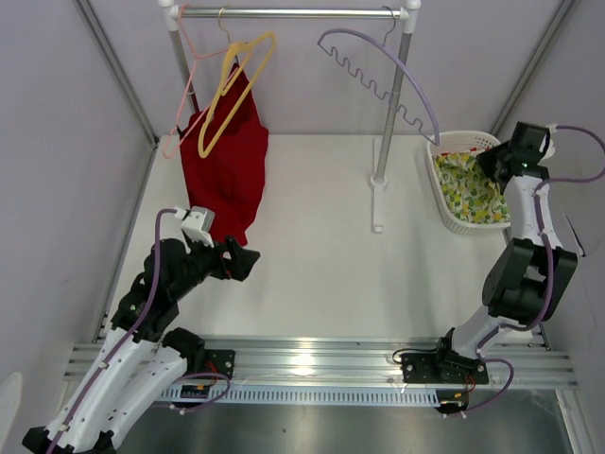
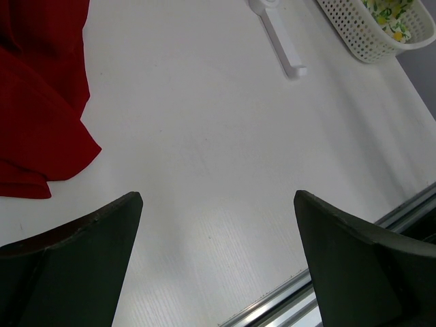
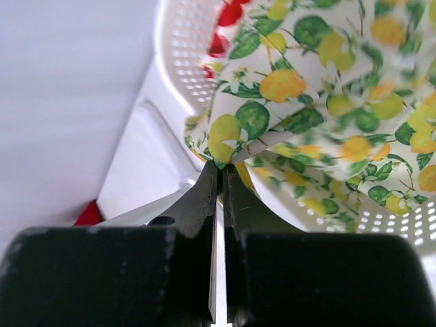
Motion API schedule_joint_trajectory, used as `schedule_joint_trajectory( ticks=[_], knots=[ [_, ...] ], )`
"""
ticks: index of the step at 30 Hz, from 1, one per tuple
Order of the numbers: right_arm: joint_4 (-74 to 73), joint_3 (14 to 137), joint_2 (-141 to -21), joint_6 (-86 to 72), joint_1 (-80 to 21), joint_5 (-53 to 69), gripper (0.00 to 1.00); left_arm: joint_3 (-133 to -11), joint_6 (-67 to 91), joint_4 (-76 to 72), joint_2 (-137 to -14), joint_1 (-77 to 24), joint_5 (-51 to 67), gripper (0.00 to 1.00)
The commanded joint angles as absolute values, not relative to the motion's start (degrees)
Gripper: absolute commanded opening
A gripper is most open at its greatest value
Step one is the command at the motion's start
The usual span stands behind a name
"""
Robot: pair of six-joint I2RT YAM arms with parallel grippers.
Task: Place the skirt on the hanger
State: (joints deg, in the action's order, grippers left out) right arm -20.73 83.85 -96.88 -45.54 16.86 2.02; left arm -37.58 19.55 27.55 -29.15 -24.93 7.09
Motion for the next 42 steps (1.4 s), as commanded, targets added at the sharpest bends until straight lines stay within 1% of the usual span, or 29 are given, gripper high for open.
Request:
schedule_joint_trajectory(
  ticks=[1,10,14,19,23,30,34,37,38,40,41,42],
  knots=[
    [-21.6,88.1,-90.5,-43.9,16.9,0.1,0.00,-37.8,20.5,26.0,-29.3,-25.4,6.9,1.00],
    [-24.8,91.3,-75.5,-40.5,15.6,-1.6,0.00,-37.5,20.4,25.8,-29.2,-25.5,7.3,0.99],
    [-26.9,95.2,-71.4,-39.6,14.9,-1.3,0.00,-37.6,20.4,25.8,-29.4,-25.6,7.6,0.99],
    [-27.9,99.8,-67.9,-38.8,13.7,-0.7,0.00,-37.7,20.4,25.8,-29.2,-25.7,7.6,0.99],
    [-29.5,102.4,-65.4,-38.9,13.2,2.6,0.00,-37.5,20.4,25.8,-29.2,-25.8,7.6,0.99],
    [-31.7,102.9,-61.8,-38.4,9.7,5.3,0.00,-37.6,20.4,25.9,-29.2,-25.8,7.6,0.99],
    [-33.3,101.2,-59.9,-37.8,6.1,5.5,0.00,-37.6,20.4,25.9,-29.3,-25.8,7.5,0.99],
    [-32.6,96.0,-57.8,-37.6,1.4,3.3,0.00,-37.6,20.4,25.8,-29.4,-25.9,7.5,0.99],
    [-32.3,93.4,-57.6,-37.6,-2.4,2.7,0.00,-38.1,20.4,25.9,-29.4,-25.9,7.5,0.99],
    [-32.9,90.9,-57.4,-37.2,-6.7,-0.4,0.00,-37.7,20.4,25.8,-29.5,-25.9,7.5,0.99],
    [-33.0,89.5,-57.0,-36.9,-9.1,-3.4,0.00,-37.5,20.4,25.8,-29.6,-25.9,7.5,0.99],
    [-32.8,86.2,-56.6,-36.8,-13.8,-7.4,0.00,-37.6,20.4,25.9,-29.6,-25.9,7.5,0.99]
  ],
)
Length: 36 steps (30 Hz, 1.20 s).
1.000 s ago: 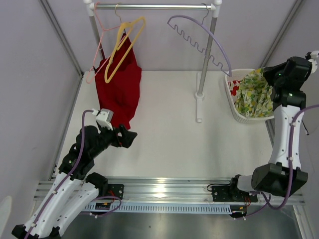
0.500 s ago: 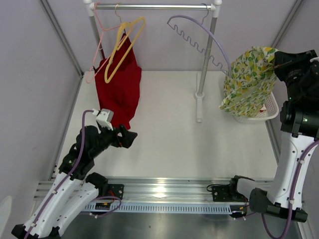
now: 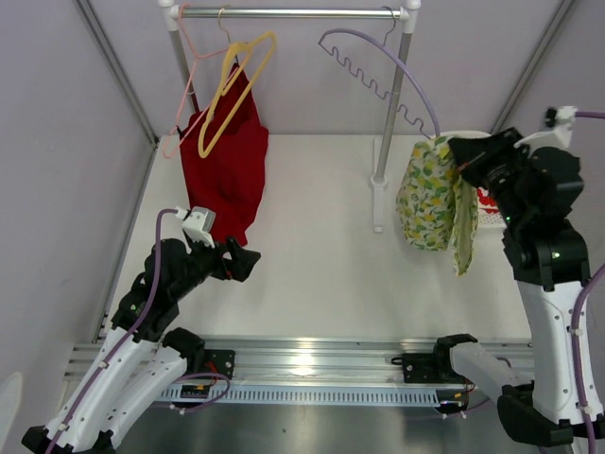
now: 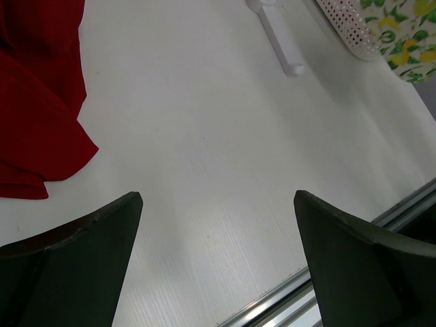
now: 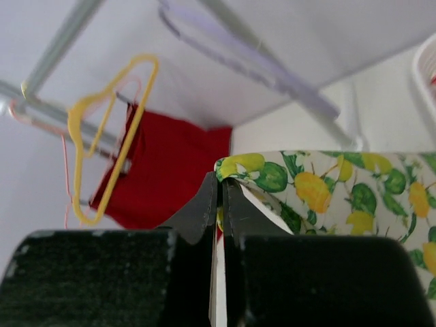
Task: Place the skirt on the hanger
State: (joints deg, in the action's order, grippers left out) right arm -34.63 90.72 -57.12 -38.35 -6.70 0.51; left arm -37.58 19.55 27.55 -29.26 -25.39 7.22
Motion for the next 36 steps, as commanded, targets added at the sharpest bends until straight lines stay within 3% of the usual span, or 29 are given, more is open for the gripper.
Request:
schedule_joint_trajectory(
  ticks=[1,7,13,21,27,31,33,35,36],
  knots=[
    [-32.0,84.4,-56.1,-36.8,-16.1,-8.9,0.00,-37.6,20.4,25.8,-29.6,-25.9,7.4,0.99],
    [-30.0,74.4,-57.5,-38.6,-32.2,-16.8,0.00,-37.7,20.4,25.9,-30.1,-26.1,7.2,0.99],
    [-25.9,71.5,-68.4,-39.1,-43.0,-17.6,0.00,-37.9,20.4,26.0,-30.4,-26.3,6.7,0.99],
    [-25.6,78.3,-86.5,-38.2,-51.2,-17.0,0.00,-39.1,20.7,26.6,-34.0,-26.3,6.9,0.99],
    [-27.3,76.3,-91.1,-38.6,-51.3,-16.4,0.00,-37.2,26.4,23.6,-37.0,-26.7,9.9,0.98],
    [-25.8,72.7,-90.7,-38.6,-51.2,-14.7,0.00,-32.6,31.0,16.0,-41.5,-31.3,5.2,0.94],
    [-26.2,72.1,-91.0,-38.6,-51.2,-13.9,0.11,-31.9,32.3,13.5,-45.7,-35.0,2.4,0.92],
    [-27.2,72.2,-91.4,-38.3,-51.2,-13.1,0.36,-31.9,32.9,11.9,-48.3,-37.7,0.3,0.92],
    [-27.3,71.9,-91.0,-38.2,-51.5,-12.9,0.43,-32.0,33.0,11.4,-50.1,-39.3,-1.8,0.92]
  ],
)
